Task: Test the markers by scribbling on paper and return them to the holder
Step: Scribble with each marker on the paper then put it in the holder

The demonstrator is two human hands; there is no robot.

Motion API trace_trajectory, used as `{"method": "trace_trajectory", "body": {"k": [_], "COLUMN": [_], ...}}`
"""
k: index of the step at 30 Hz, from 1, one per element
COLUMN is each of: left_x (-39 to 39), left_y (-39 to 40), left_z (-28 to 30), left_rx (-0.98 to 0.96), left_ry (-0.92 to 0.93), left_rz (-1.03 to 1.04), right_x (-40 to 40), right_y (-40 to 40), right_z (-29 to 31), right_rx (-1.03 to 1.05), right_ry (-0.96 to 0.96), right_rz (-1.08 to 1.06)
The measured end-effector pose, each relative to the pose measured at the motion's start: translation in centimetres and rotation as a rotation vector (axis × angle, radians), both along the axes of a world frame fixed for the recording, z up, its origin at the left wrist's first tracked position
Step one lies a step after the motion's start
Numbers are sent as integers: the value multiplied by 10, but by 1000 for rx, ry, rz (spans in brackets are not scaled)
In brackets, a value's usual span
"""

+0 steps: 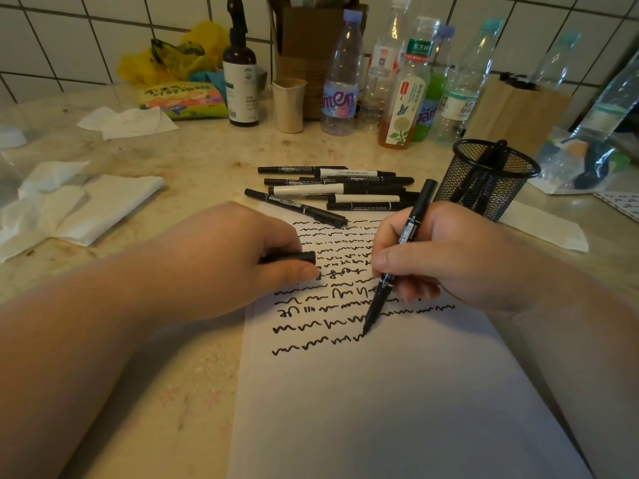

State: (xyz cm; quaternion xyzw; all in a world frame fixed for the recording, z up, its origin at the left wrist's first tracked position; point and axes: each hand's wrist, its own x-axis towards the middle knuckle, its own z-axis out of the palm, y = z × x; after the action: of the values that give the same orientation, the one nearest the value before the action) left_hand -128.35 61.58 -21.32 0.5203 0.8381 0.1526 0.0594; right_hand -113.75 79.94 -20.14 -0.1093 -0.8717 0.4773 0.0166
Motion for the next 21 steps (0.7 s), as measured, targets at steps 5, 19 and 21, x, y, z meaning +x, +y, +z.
{"method": "trace_trajectory", "body": {"k": [5, 19, 21], "left_x": [0, 1, 2], "left_y": [-2, 0, 0], "left_z": [1, 2, 2], "left_rx": [11, -5, -2], "left_ry": [-41, -47, -51], "left_rz": [-16, -13, -12], "right_x": [-1, -4, -4], "right_y": [3, 11, 12], "right_z": [-1, -7, -8], "right_rx": [5, -431, -446], "right_ry": [0, 362, 374], "right_rz": [-4, -72, -75]}}
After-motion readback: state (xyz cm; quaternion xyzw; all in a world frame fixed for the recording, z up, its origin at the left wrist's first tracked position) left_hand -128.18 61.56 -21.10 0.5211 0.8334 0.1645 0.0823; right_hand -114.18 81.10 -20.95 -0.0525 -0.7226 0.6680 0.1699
